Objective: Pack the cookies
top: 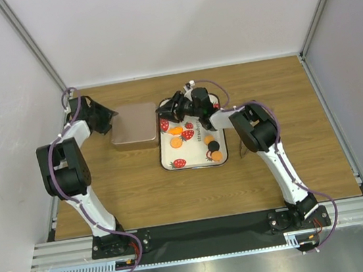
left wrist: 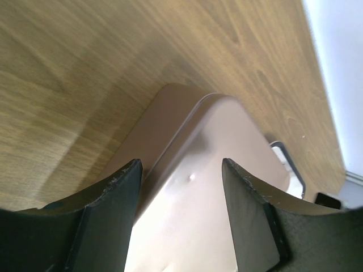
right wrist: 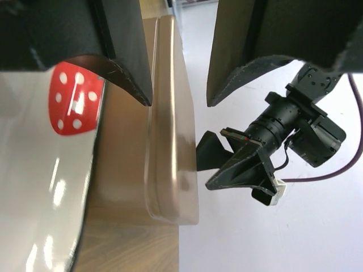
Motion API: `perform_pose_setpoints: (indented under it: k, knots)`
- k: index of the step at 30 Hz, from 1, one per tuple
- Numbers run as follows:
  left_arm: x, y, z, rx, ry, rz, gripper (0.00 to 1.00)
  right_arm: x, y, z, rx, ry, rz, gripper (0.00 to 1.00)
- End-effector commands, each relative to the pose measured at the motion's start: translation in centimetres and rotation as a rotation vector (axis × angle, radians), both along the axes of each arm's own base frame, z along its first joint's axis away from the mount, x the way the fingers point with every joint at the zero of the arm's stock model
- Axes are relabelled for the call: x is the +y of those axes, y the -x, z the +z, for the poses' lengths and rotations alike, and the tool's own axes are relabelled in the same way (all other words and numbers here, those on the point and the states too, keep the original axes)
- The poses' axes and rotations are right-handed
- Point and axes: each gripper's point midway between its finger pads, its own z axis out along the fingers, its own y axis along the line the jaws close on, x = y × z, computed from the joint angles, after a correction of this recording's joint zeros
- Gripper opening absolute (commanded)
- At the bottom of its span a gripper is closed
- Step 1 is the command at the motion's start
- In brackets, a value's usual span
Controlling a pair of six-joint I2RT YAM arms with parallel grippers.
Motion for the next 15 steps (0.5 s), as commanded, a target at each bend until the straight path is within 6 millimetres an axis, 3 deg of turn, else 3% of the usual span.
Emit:
perform_pose_setpoints:
  k: [1,15]
  knots:
    - [0.0,-0.8,0.5,-0.009,-0.035,-0.019,0.64,0.4,-1.1,4.3,-0.123,0.037,-0.002,0.5]
    - [0.0,-1.6,-0.2,0.037,-0.09,-0.044,0.64,1.0,-3.1,3.1,-0.167,0.227,-0.016,0.59]
